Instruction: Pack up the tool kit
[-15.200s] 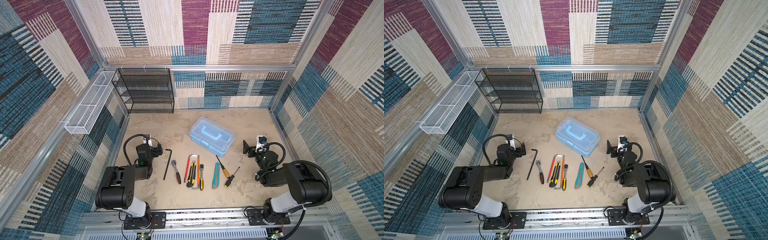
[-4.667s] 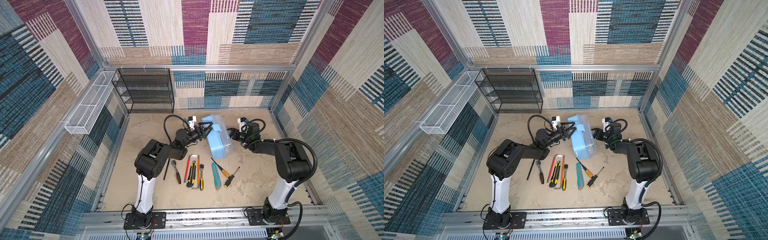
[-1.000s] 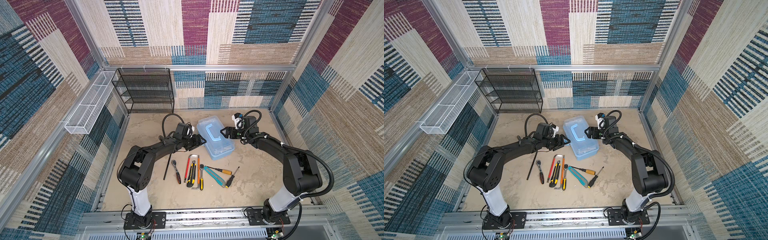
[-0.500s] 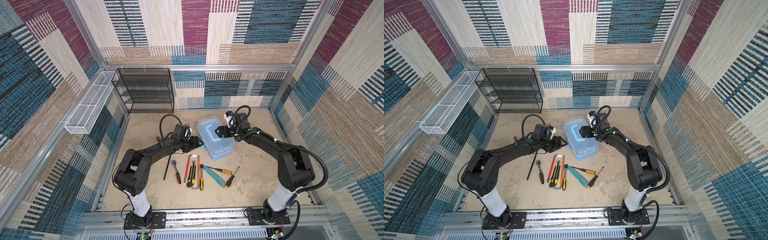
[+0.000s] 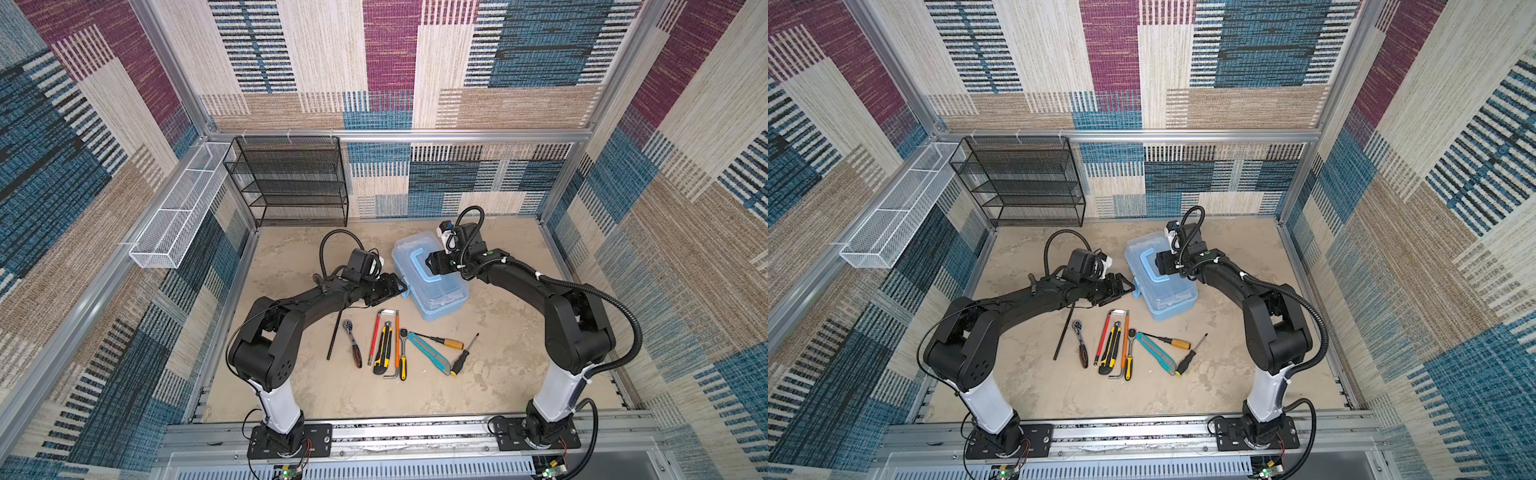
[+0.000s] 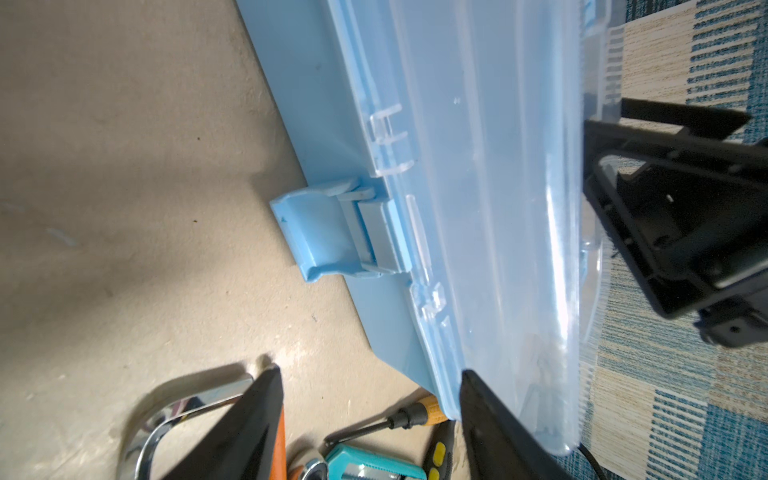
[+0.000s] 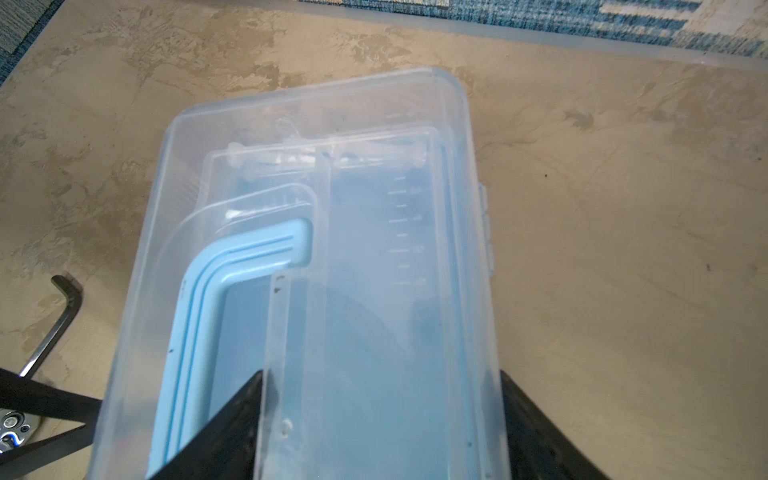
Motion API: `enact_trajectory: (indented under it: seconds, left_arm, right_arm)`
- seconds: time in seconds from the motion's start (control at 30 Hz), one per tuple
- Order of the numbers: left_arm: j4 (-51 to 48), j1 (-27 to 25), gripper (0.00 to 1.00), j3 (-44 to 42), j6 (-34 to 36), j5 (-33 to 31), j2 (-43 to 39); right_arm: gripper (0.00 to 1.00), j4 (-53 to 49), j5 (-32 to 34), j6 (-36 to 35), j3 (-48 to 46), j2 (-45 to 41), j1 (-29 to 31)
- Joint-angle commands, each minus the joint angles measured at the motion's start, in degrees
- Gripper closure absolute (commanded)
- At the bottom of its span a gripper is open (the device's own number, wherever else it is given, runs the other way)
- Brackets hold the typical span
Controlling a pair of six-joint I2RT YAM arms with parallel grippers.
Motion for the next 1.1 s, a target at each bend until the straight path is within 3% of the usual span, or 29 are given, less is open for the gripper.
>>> enact_trajectory:
  seconds: [0.0, 0.43, 1.07]
  left_arm:
    - [1.8, 0.0, 0.29, 0.6, 0.2, 1.0, 0.5]
    - [6.1, 0.1, 0.29, -0.2, -1.7, 3.7, -0.6]
    - [25.2, 0.6, 0.32, -1.8, -12.5, 11.7, 0.4]
  right_arm:
    - [0.27, -4.3, 1.7, -2.1, -0.6, 0.2, 0.0]
    - [0.35, 1.6, -12.0, 4.2, -2.3, -0.6, -1.2]
    - [0.38, 13.9, -25.6, 15.1, -10.7, -4.1, -6.2]
